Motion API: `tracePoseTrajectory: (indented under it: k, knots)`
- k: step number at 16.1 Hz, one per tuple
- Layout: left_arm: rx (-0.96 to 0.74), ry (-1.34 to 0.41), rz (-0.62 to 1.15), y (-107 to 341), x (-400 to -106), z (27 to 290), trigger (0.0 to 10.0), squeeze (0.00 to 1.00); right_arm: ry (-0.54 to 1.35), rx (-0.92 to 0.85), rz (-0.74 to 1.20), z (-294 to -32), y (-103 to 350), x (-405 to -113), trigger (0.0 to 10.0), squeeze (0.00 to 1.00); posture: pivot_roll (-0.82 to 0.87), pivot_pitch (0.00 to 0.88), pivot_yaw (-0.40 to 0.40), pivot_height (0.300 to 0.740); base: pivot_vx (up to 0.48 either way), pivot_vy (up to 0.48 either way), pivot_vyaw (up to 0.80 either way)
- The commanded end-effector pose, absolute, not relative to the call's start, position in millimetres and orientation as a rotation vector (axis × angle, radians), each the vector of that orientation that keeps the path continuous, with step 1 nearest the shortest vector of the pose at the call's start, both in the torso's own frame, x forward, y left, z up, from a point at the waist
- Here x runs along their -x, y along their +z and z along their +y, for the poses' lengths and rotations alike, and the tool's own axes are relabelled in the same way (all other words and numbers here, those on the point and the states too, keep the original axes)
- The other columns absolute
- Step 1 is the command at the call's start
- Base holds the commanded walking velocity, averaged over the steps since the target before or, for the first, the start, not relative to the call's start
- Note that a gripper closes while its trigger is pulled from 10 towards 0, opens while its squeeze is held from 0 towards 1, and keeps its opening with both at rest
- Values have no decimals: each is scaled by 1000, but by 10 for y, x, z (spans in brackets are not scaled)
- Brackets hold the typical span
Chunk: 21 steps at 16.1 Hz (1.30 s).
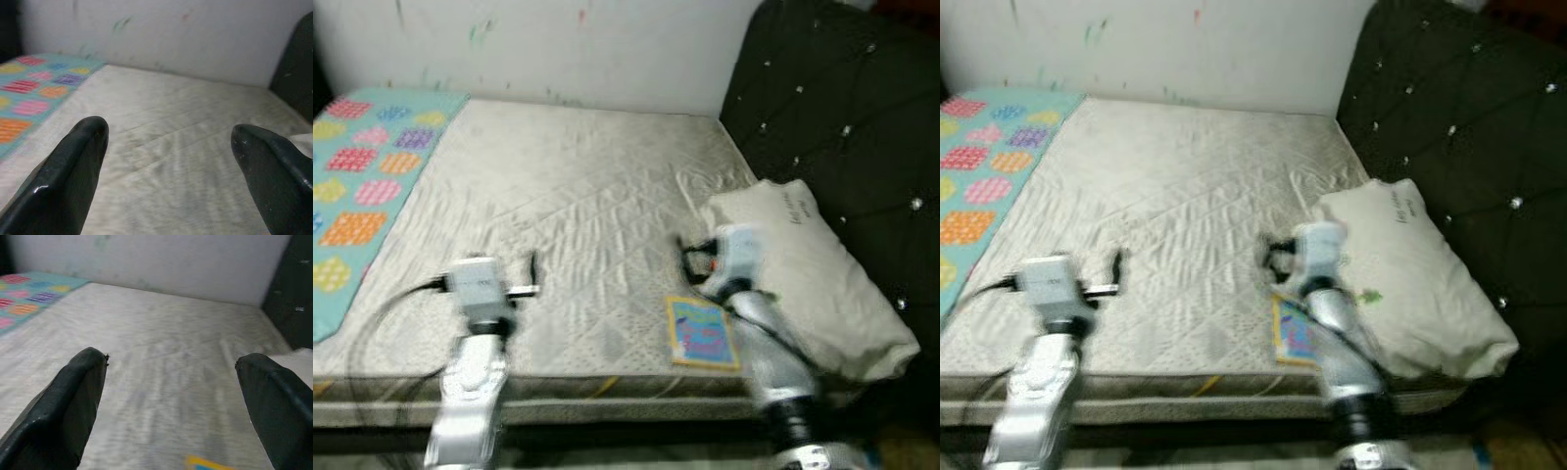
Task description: Clean up the room
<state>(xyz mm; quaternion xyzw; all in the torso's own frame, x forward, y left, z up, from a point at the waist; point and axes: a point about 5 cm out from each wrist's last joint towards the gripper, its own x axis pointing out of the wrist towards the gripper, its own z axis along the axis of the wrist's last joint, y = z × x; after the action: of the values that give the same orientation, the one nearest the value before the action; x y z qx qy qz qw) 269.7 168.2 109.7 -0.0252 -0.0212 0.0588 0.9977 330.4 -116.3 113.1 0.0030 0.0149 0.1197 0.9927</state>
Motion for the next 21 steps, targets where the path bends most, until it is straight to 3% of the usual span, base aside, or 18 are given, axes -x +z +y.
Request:
tracePoseTrajectory:
  k: [1, 11, 21]
  knots:
    - [70, 99, -45, 1110, -2712, 1594, 10000, 0, 213, 19, 14, -1283, 1182, -3334, 10000, 0, 80, 0, -54, 740, 0, 480, 0]
    - [98, 94, -36, 1100, -2721, 1616, 10000, 0, 216, 29, 17, -1289, 1176, -3338, 10000, 0, 76, 0, -54, 740, 0, 456, 0]
    - [122, 81, -26, 1082, -2713, 1609, 10000, 0, 223, 40, 21, -1283, 1167, -3338, 10000, 0, 72, 0, -55, 740, 340, 244, 0]
